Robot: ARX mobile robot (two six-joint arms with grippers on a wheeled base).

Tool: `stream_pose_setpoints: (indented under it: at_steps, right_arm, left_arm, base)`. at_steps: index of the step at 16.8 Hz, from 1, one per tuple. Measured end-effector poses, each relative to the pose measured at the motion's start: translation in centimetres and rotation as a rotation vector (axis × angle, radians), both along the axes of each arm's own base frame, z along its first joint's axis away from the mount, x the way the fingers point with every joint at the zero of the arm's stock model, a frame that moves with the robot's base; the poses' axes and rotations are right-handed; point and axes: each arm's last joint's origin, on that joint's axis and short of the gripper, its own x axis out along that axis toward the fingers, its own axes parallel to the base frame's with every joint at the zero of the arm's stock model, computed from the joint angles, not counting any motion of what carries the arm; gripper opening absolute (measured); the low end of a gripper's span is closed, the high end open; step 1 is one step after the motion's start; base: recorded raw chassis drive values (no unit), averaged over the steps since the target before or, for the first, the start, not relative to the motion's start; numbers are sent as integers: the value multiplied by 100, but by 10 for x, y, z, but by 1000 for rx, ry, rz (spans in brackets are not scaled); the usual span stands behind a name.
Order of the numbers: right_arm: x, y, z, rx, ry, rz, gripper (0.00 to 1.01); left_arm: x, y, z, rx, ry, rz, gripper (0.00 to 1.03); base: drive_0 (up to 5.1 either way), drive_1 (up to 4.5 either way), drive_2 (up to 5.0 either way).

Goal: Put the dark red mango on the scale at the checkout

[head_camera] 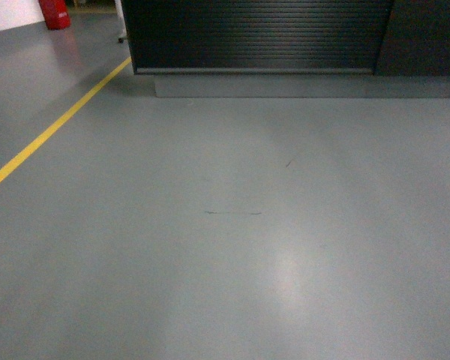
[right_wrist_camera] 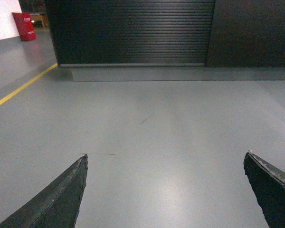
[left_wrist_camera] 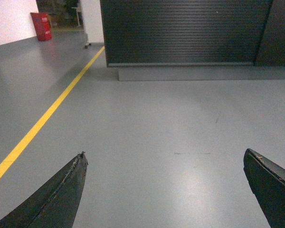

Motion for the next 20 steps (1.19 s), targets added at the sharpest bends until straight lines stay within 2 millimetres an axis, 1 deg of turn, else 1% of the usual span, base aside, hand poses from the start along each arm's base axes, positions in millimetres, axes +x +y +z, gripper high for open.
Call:
stream_pose_setpoints:
  at_steps: [20]
  right_arm:
    - [0, 0, 0, 0, 0, 0, 98]
  left_arm:
    - [0, 0, 0, 0, 0, 0, 98]
  base:
    - [-1, 430, -432]
